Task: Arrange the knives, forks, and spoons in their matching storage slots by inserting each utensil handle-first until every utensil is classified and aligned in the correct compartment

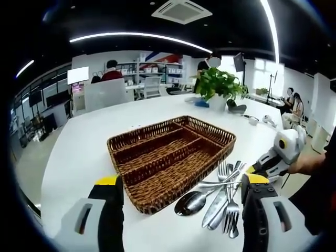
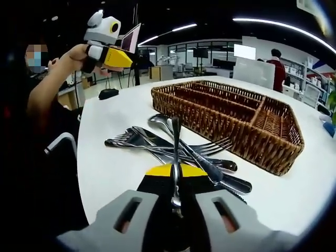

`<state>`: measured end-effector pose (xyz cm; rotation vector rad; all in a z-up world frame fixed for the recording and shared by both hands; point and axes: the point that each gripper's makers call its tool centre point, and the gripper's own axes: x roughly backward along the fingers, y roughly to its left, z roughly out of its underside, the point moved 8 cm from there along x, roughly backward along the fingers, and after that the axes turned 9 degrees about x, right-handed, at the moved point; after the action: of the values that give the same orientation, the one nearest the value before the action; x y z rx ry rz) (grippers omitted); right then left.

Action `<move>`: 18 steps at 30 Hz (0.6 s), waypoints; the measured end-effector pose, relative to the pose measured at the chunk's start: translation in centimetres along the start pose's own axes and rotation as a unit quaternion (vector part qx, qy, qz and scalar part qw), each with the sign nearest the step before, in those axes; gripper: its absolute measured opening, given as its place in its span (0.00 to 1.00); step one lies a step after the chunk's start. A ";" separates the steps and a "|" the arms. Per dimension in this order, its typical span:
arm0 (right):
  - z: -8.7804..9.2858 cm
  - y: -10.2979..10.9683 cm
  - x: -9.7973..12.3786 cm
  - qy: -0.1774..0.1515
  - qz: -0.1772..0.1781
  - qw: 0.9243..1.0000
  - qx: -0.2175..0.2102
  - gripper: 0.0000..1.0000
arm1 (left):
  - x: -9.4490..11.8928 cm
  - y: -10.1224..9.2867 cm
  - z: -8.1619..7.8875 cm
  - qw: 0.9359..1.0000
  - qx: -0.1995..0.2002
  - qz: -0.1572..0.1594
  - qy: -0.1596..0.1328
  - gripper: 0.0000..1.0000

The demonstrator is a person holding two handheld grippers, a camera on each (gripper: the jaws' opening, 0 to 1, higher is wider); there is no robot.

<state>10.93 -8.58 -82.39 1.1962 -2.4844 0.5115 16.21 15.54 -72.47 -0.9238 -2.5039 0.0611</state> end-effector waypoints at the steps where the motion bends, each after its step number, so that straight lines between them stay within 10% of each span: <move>1: -0.2 -0.1 0.1 -0.003 0.001 1.000 0.002 0.01 | 0.0 0.0 0.1 1.000 0.000 0.001 0.000 0.95; 18: -4.5 -1.0 1.9 -0.062 0.028 0.997 0.037 0.01 | -3.2 -2.4 1.3 0.996 0.048 0.072 0.029 0.77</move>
<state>11.25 -8.44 -77.38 1.2240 -2.6317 0.5633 16.33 11.82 -74.49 -1.0499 -2.3566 0.1956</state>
